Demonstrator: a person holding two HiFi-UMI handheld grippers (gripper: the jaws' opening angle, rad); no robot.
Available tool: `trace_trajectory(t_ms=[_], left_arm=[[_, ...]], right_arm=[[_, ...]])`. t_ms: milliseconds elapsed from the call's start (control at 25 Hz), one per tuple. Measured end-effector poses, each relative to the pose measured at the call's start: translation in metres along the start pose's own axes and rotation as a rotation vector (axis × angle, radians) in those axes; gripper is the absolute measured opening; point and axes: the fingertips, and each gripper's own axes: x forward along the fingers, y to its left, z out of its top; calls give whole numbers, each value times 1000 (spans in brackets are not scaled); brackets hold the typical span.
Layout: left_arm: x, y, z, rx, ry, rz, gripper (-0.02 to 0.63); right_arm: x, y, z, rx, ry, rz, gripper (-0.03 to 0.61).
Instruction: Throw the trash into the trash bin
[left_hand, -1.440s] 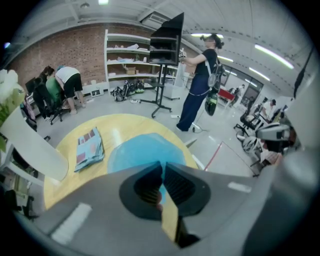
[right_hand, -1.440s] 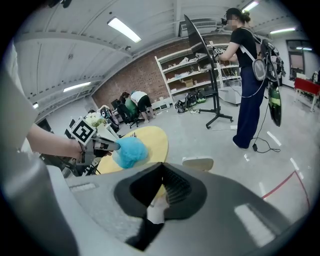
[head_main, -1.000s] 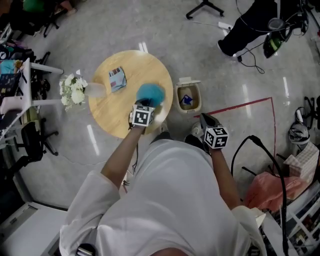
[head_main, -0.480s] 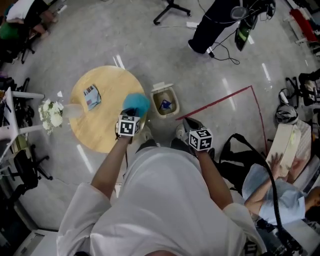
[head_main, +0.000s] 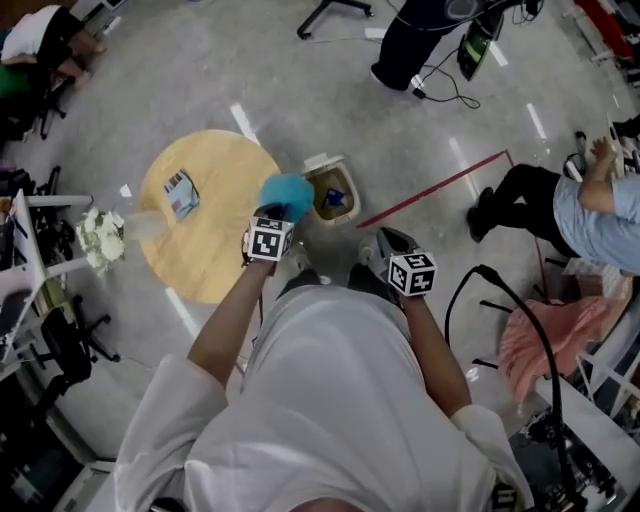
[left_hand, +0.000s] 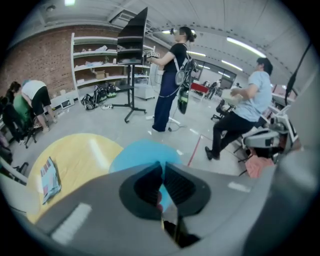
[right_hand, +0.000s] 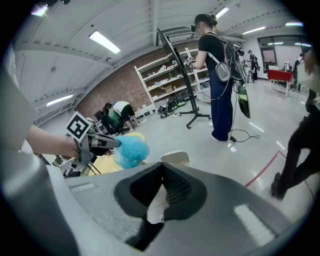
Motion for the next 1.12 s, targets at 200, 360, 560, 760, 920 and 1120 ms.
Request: trace_trajectory(t_ms=[200,360,560,760,920,1120], left_arm=[[13,-14,4,30,19,-25,6],[19,-30,9,40,42,-53,6],[32,-48,9,57,65,-76,6],[45,-63,8,60,82,-90,6],[59,-73,5,54,99,-95,6],[74,-83,6,43,115,-92,6]], right_arm=[[-6,-13,-5,32,-8,-20,2],[-12,-23,-9,55,-14,-33,2],[-20,-39,-16,80,-19,-53,2],[-30,-54,-21,95,-15,-66,2],[-35,-65,-27,102,0,-68,2],[-39,-83,-30,103,22,-63,2]])
